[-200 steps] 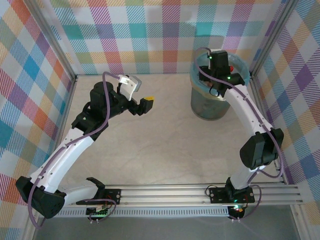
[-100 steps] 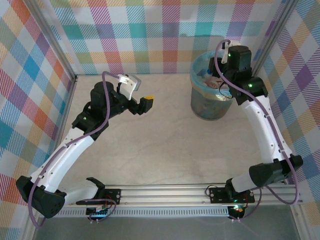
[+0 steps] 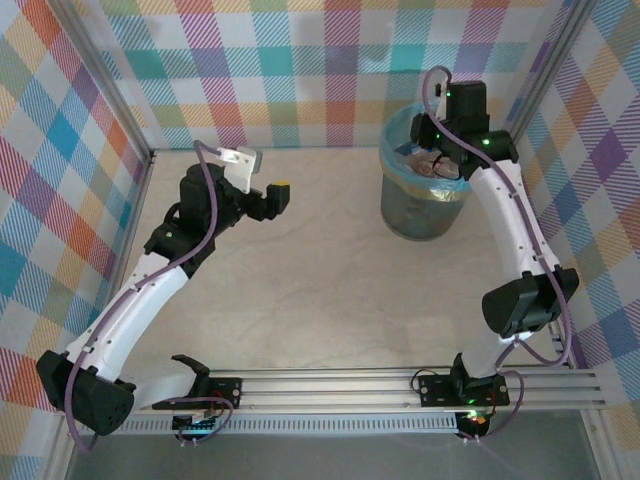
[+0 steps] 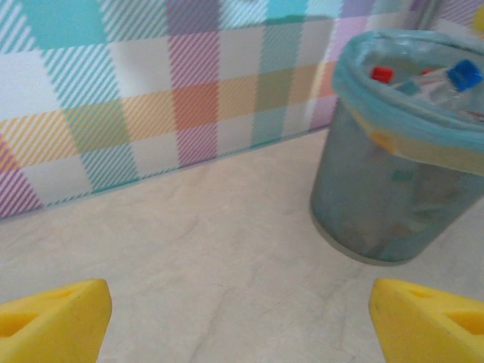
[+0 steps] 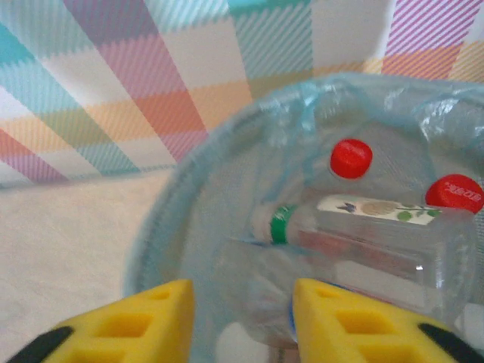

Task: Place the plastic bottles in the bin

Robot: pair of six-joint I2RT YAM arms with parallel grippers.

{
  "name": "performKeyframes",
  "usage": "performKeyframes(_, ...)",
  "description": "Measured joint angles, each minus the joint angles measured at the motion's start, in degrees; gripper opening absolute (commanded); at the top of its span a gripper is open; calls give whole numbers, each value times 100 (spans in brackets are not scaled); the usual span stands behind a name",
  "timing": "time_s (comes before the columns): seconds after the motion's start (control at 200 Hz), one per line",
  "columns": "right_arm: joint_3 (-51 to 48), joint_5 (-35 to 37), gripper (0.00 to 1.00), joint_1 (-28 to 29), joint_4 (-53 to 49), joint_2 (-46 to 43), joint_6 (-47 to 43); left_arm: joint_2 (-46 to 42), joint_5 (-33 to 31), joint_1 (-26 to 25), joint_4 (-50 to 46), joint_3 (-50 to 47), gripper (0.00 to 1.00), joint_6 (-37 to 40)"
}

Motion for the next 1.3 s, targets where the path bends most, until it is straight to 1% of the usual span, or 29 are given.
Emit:
performKeyframes(0.03,72,-22,63,2,-28,-83,2,-44,-138,37,2,-39,89,-66)
performKeyframes(0.095,35,-26,67,2,-63,-385,26,-170,-474,116,4,-162,89,-184)
performKeyframes(0.16,-417,-2,71,9,103,-1001,37,-354,-896,199,90,-404,90,-267)
performKeyframes(0.235,-1561,114,76,17,463,-2166,2,-612,-1416,310,286,-876,90,-332)
performKeyframes(0.32,-3128,363,76,17,1045,-3674,-133,-885,-1961,470,664,-1633,90,-376)
performKeyframes(0.415,-4695,525,76,17,1434,-5104,-361,-1106,-2430,621,1091,-2612,90,-393)
performKeyframes(0.49,-5643,566,77,17,1628,-5807,-527,-1176,-2640,686,1377,-3281,89,-393)
performKeyframes(0.605,-6918,590,78,17,1891,-6242,-717,-1163,-2852,772,1786,-3976,88,-391)
performKeyframes(0.675,-7742,605,79,17,2321,-6301,-793,-1054,-2924,863,2138,-4247,88,-389)
performKeyframes(0.74,-8590,605,79,17,3003,-6190,-901,-813,-2859,1005,2553,-4444,87,-380)
performKeyframes(0.815,-9383,612,80,17,3875,-5698,-1025,-385,-2645,1152,2997,-4551,86,-348)
performKeyframes(0.89,-9796,625,81,15,4636,-4955,-1174,203,-2341,1217,3453,-4562,86,-275)
performKeyframes(0.955,-9901,566,81,-13,5324,-4347,-1333,680,-2094,1233,3775,-4553,86,-210)
performKeyframes(1.02,-9895,422,81,-105,6116,-3751,-1425,1054,-1858,1266,3877,-4498,86,-140)
performKeyframes(1.125,-9868,122,82,-280,7309,-2837,-1471,1335,-1585,1318,4118,-4430,86,13)
performKeyframes(1.215,-9656,-83,83,-354,7624,-2297,-1545,1453,-1309,1403,4594,-4430,88,131)
performKeyframes(1.3,-9597,-402,83,-501,8185,-2017,-1685,1764,-953,1650,5165,-4433,89,146)
